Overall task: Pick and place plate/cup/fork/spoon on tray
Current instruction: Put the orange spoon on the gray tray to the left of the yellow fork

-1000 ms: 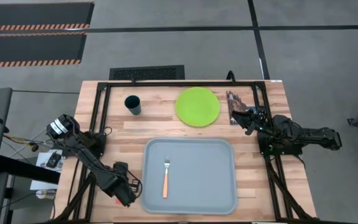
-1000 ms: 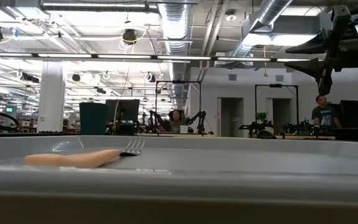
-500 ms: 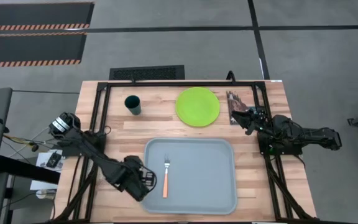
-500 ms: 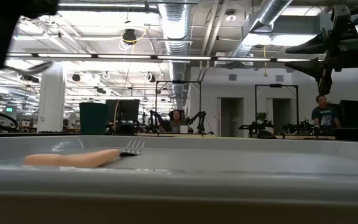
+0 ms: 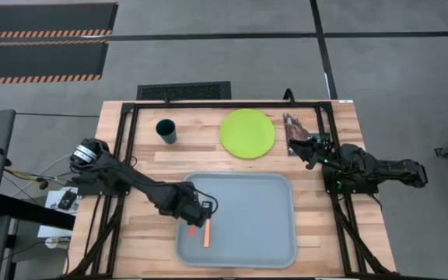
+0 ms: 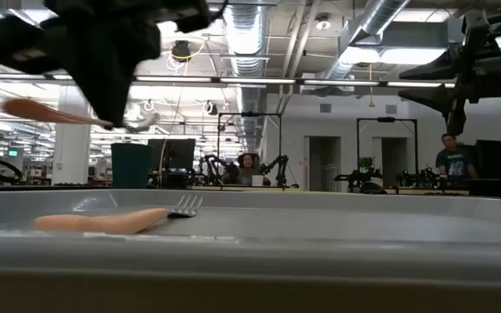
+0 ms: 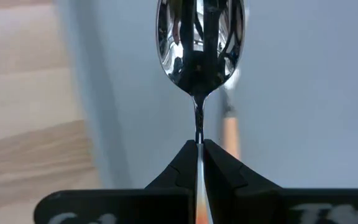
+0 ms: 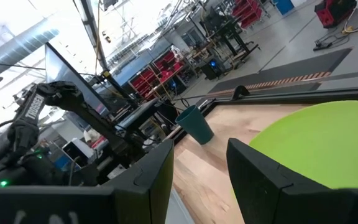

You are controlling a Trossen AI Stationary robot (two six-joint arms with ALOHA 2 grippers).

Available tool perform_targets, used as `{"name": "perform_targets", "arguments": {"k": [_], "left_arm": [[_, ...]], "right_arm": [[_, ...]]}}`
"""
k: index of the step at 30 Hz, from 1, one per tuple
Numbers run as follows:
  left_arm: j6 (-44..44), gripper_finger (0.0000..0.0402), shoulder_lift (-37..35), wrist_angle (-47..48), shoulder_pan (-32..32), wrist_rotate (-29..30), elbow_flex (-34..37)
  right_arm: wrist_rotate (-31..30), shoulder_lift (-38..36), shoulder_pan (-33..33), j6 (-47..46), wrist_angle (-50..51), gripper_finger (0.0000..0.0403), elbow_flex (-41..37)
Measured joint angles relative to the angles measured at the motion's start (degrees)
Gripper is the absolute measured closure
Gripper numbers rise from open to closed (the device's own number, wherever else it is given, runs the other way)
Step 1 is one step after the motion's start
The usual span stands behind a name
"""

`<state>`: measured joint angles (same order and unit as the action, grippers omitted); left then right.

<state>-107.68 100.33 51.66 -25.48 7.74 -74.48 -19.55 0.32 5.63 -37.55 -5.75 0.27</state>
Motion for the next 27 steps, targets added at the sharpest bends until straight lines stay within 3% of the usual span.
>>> {"name": "perform_targets", "arguments": {"k": [9,27], "left_arm": [[0.1,0.0401,3.2,-0.8,0.3,-3.7,0.0],[1.6,0.0401,6.8,-2.3,0.6,-4.0,0.0]], "right_arm": [[0.1,0.0,0.0,0.0,0.8,0.0228,0.0],[0.0,0.0,0.0,0.0,0.9,0.0228,0.0]]}}
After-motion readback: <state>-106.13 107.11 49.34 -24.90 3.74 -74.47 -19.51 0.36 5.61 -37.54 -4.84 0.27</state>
